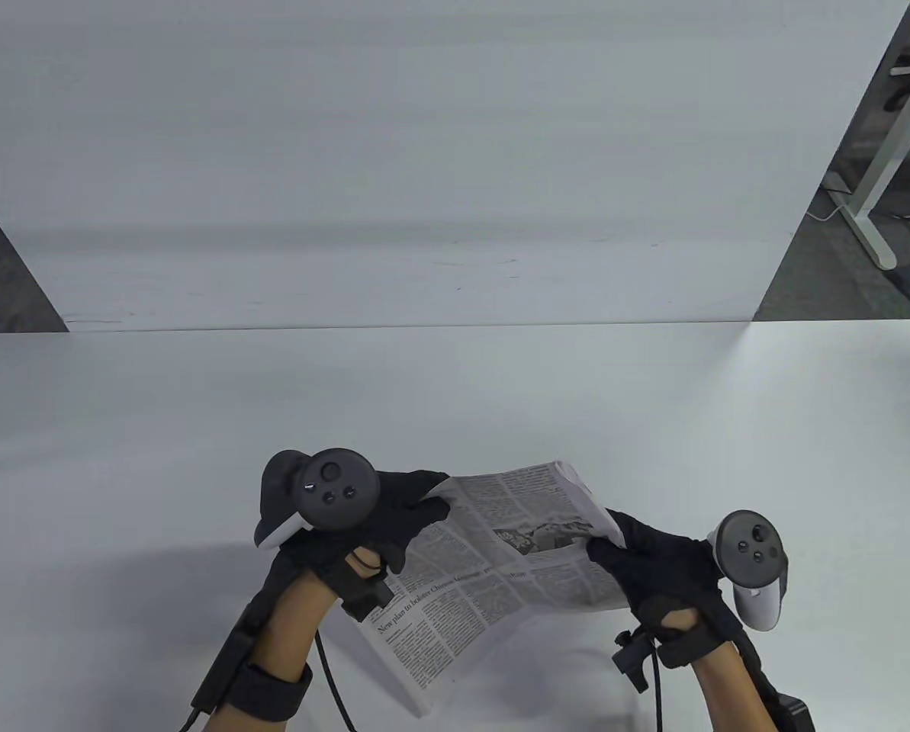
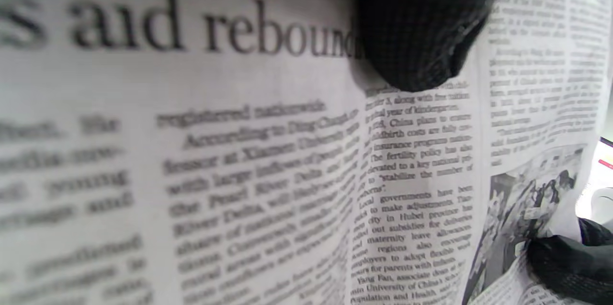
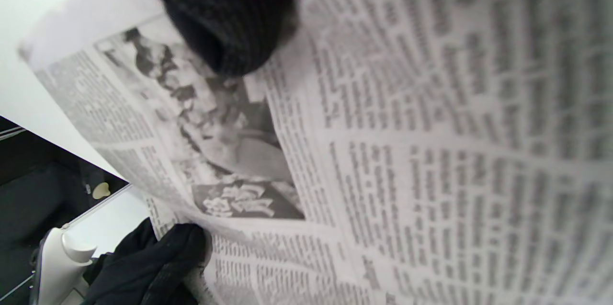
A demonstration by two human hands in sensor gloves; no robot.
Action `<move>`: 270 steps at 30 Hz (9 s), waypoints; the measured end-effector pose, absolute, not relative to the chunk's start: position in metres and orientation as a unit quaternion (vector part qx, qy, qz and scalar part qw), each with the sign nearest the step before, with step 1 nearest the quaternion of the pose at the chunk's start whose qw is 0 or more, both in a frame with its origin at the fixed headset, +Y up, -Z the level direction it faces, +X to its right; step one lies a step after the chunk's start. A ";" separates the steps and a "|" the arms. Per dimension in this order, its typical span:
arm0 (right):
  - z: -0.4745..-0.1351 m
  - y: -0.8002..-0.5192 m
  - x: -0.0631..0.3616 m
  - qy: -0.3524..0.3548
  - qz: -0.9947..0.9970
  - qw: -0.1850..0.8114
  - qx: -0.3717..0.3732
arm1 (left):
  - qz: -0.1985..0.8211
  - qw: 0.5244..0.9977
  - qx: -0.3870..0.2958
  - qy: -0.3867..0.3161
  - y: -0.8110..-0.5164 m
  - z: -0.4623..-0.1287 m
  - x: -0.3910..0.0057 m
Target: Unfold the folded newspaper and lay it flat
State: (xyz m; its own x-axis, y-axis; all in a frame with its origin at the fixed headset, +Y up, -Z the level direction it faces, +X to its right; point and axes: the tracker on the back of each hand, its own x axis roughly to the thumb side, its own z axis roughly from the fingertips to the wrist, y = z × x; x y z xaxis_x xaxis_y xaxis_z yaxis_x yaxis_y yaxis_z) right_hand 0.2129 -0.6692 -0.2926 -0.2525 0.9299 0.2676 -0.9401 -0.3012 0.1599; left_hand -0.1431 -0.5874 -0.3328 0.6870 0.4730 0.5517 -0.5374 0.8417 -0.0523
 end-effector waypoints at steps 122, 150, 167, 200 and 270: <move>-0.315 -0.727 0.259 0.058 0.460 0.882 0.083 | 0.667 0.695 0.230 0.135 -0.718 -0.332 -0.292; -0.304 -0.711 0.220 0.084 0.501 0.852 0.128 | 0.752 0.650 0.068 0.084 -0.741 -0.323 -0.167; -0.307 -0.682 0.289 -0.086 0.763 0.641 -0.012 | 0.643 0.741 0.093 -0.173 -0.684 -0.348 -0.237; -0.339 -0.743 0.264 0.157 0.591 0.791 0.019 | 0.504 0.850 0.129 -0.085 -0.686 -0.345 -0.250; -0.293 -0.719 0.178 0.057 0.719 0.687 -0.092 | 0.310 0.940 0.048 -0.131 -0.634 -0.317 -0.102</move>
State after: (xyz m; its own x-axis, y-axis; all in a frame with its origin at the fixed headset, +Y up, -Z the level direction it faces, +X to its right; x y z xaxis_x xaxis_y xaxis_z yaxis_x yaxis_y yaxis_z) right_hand 0.1781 -0.7188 -0.2931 -0.0389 0.9770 -0.2098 -0.9978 -0.0494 -0.0449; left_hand -0.1024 -0.6338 -0.3174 0.7734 0.5705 0.2764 -0.5955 0.8033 0.0080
